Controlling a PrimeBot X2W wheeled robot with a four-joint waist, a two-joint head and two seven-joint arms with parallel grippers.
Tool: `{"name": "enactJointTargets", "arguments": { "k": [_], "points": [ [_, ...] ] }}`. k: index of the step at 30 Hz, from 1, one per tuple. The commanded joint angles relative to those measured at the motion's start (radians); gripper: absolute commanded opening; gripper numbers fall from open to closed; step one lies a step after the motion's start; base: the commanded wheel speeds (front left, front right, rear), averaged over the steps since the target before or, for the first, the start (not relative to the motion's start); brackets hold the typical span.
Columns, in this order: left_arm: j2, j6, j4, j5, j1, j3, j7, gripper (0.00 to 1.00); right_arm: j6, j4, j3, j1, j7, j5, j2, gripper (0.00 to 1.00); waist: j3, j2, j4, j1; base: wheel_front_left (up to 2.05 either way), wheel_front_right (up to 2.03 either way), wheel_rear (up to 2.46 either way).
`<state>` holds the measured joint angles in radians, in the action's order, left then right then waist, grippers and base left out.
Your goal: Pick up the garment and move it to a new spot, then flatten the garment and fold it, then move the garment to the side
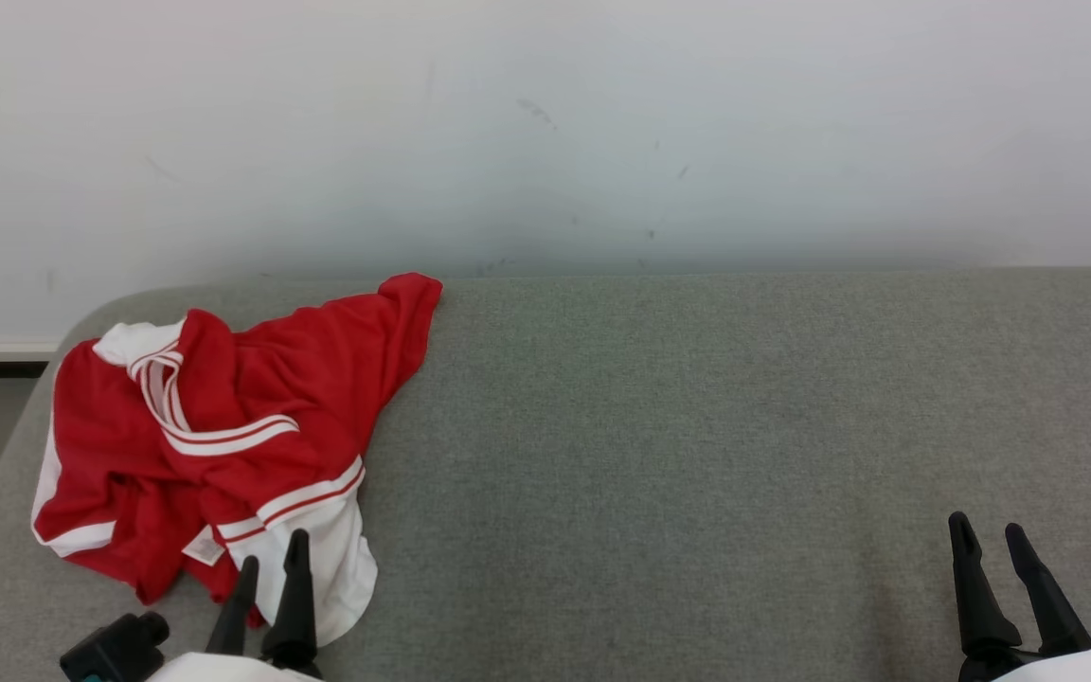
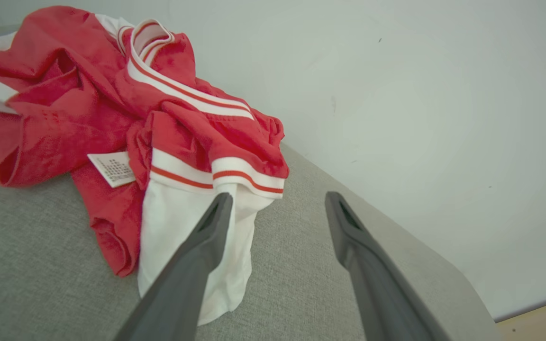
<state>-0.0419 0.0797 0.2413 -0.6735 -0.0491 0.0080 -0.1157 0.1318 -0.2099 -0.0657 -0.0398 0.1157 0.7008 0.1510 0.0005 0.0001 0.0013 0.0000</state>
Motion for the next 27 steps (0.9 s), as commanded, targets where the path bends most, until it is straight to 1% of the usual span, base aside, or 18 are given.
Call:
{"name": "enactJointTargets", "arguments": {
  "k": [1,15,27],
  "points": [
    [-0.009,-0.001,-0.008,0.049,0.002,0.002,-0.012,1.00,-0.001,0.004,-0.002,-0.004,0.013,-0.041,0.010,1.00,0.000,-0.0001,0.000,0.0000,0.00,0.00,0.00],
    [-0.013,-0.009,-0.006,0.228,0.014,-0.009,-0.050,1.00,-0.001,-0.023,-0.007,0.010,0.049,-0.202,0.010,1.00,-0.003,-0.0001,-0.001,0.0000,0.00,0.00,0.00],
    [-0.018,-0.011,-0.012,0.347,0.019,-0.012,-0.077,1.00,-0.001,-0.037,0.001,0.018,0.077,-0.299,0.003,1.00,-0.004,-0.0001,0.001,0.0000,0.00,0.00,0.00]
  ]
}}
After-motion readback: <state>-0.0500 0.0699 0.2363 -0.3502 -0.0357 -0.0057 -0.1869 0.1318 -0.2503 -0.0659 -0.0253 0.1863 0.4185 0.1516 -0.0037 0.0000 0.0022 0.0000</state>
